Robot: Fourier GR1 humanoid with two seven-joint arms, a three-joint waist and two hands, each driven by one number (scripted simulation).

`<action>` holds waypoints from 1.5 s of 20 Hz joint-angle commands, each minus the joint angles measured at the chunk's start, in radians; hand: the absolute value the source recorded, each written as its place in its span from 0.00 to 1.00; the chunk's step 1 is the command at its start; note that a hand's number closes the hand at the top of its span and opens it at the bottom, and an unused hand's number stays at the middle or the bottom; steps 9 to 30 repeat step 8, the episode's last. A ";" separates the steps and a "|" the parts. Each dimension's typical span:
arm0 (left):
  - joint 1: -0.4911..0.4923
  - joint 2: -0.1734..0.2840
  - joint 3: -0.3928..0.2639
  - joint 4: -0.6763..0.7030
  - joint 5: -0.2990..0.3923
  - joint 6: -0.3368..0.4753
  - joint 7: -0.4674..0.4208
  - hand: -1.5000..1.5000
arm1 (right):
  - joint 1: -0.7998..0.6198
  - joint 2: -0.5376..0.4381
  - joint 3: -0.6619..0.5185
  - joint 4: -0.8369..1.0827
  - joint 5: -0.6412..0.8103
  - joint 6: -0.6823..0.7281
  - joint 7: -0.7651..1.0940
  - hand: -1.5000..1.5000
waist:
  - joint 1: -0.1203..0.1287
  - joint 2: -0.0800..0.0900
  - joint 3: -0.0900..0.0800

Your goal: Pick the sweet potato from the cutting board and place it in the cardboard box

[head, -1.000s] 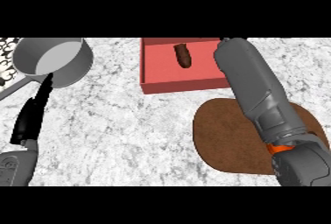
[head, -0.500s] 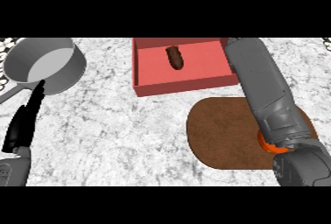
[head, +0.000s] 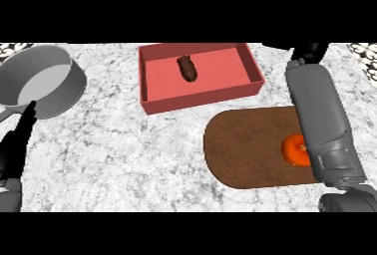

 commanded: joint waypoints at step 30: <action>0.012 -0.008 0.007 -0.007 -0.004 0.001 0.013 0.50 | 0.458 -0.045 0.135 -0.575 -0.043 0.372 0.173 0.00 | -0.026 -0.006 -0.001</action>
